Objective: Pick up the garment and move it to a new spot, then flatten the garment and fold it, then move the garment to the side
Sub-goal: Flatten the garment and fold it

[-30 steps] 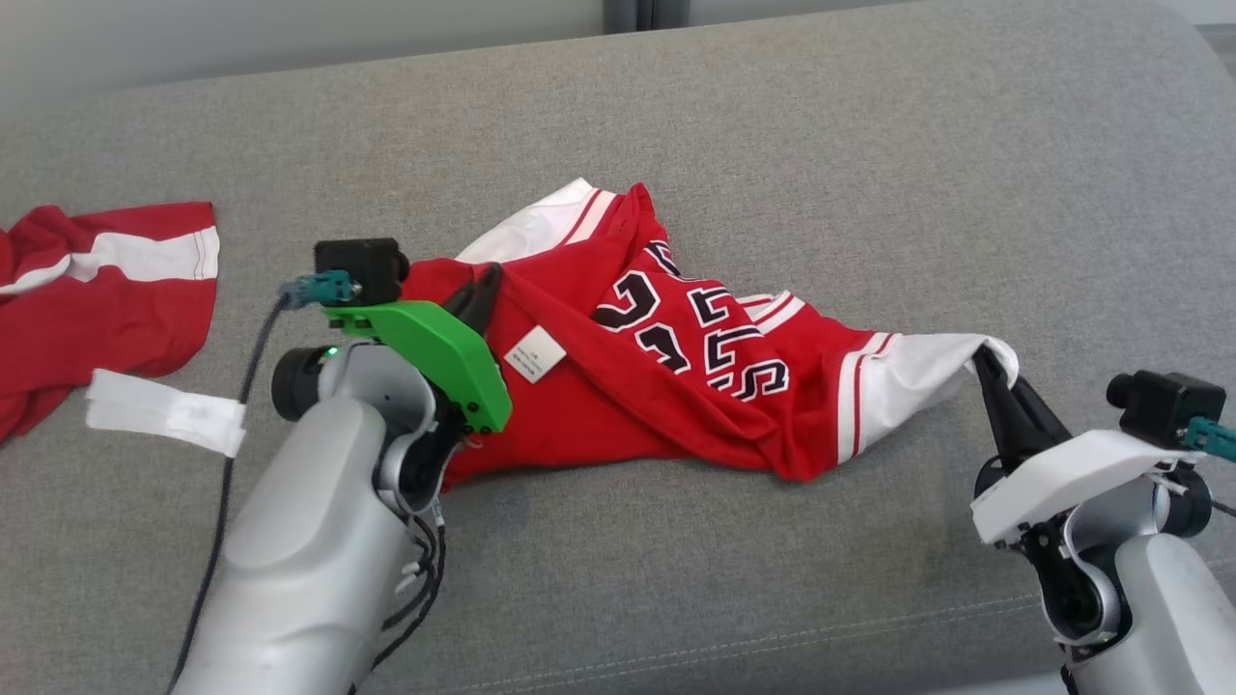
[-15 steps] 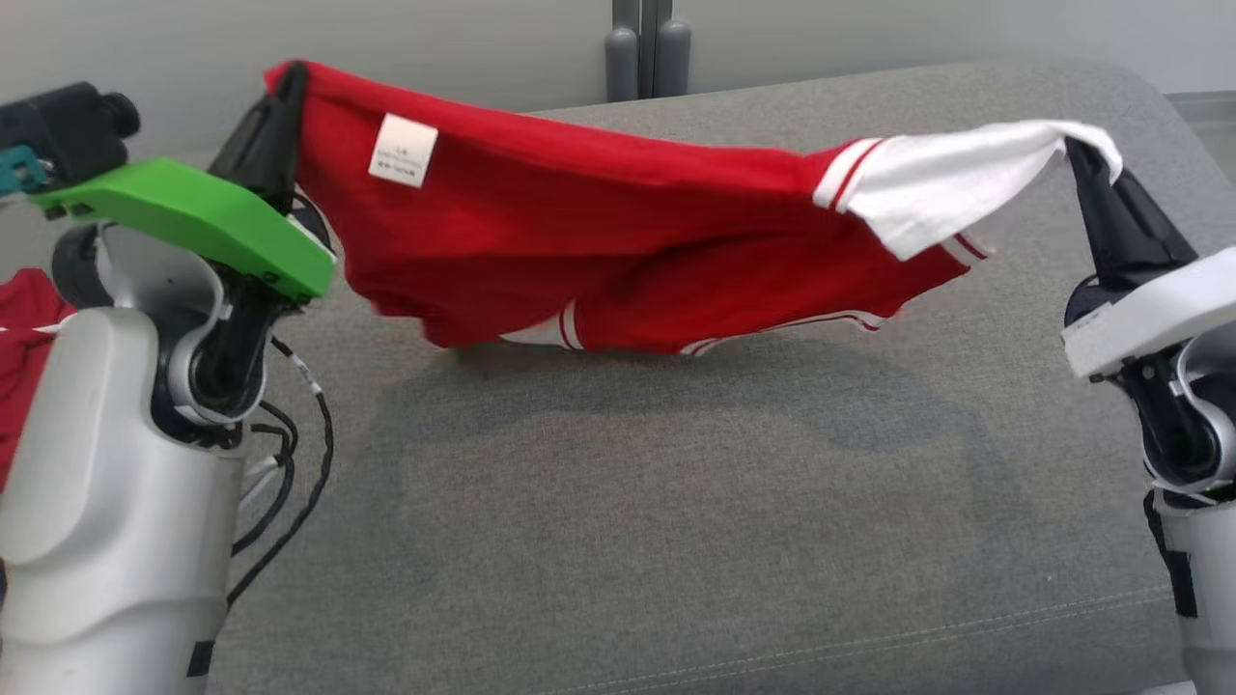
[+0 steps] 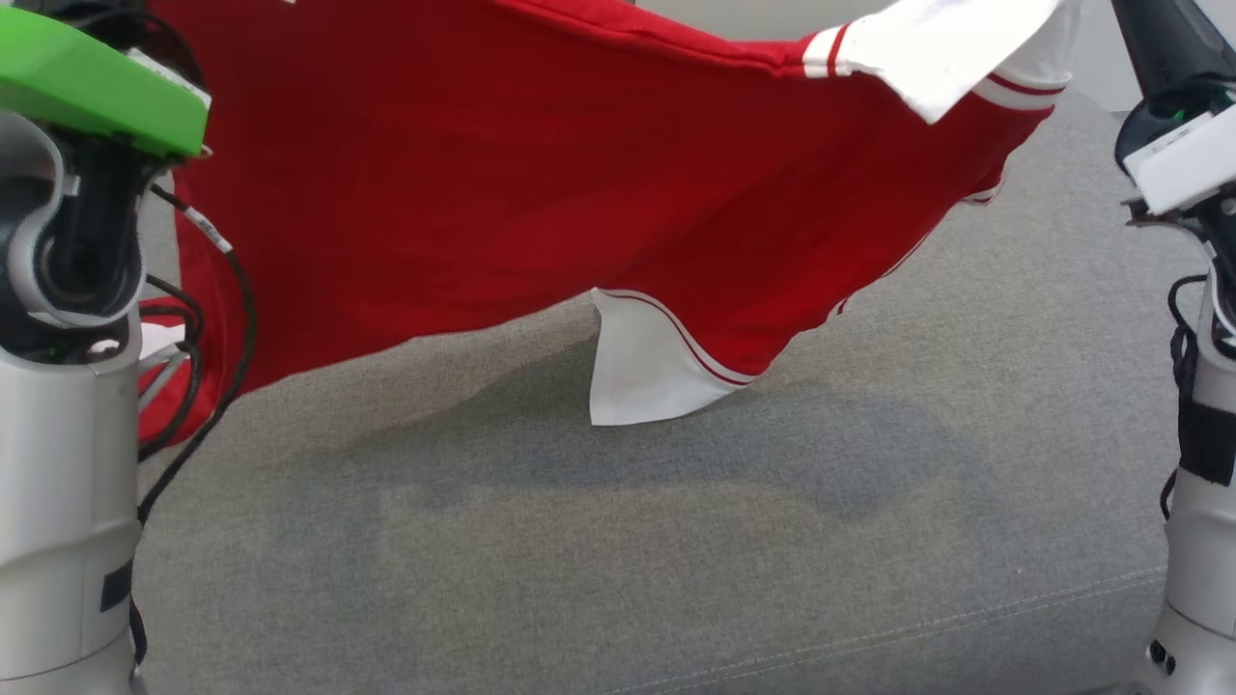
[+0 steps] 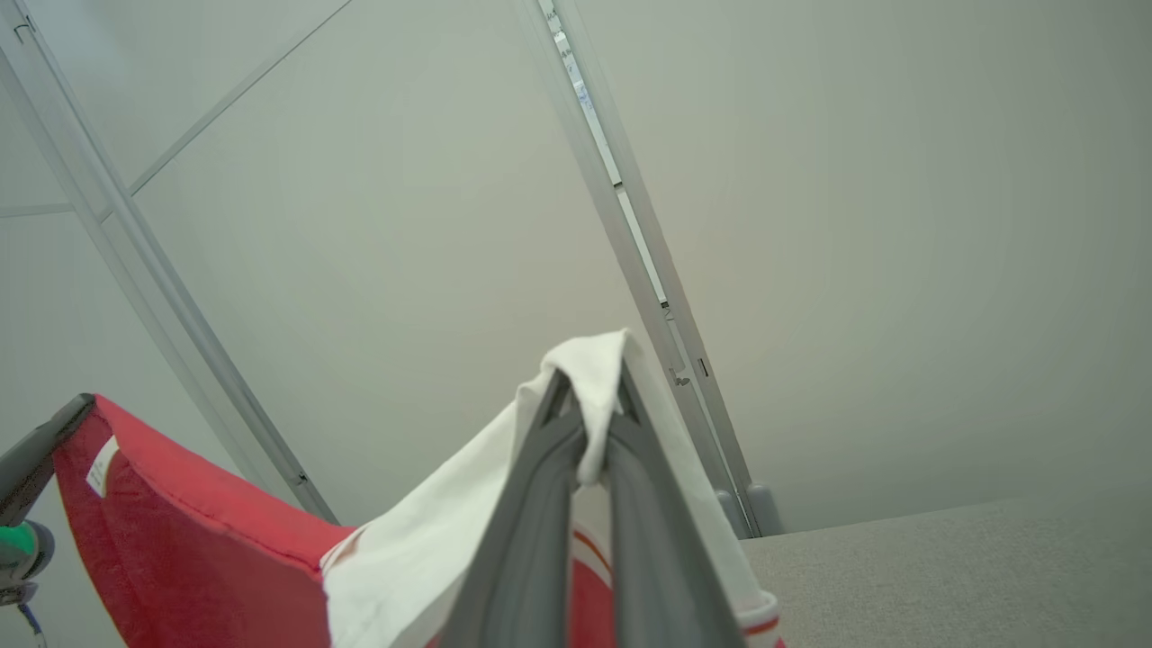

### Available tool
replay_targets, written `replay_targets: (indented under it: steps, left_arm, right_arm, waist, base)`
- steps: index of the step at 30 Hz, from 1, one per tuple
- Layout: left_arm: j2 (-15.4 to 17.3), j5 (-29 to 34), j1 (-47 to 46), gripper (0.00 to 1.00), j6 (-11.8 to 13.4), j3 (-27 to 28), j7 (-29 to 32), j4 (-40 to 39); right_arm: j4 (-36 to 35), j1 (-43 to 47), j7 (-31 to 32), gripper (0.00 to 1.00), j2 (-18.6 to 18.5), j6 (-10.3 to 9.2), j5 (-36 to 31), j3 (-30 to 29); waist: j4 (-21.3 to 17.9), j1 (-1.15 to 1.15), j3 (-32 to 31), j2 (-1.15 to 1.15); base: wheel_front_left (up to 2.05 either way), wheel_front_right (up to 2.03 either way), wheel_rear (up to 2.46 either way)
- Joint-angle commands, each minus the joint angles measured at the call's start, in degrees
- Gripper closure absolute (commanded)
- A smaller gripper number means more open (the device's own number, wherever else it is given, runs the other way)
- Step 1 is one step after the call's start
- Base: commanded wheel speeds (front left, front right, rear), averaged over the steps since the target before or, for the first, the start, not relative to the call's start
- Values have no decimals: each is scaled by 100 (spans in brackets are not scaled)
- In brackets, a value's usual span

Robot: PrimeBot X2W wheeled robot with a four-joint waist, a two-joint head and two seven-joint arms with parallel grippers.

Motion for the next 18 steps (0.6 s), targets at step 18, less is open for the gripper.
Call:
replay_targets:
  steps: [18]
  left_arm:
    - [159,-29,-378,100,27,-167,448,497]
  right_arm:
    - [1612,-1133,1595,100,466,2,137,-1270]
  waist:
    - [-153,0,178,0]
  base:
    - [0,0,0]
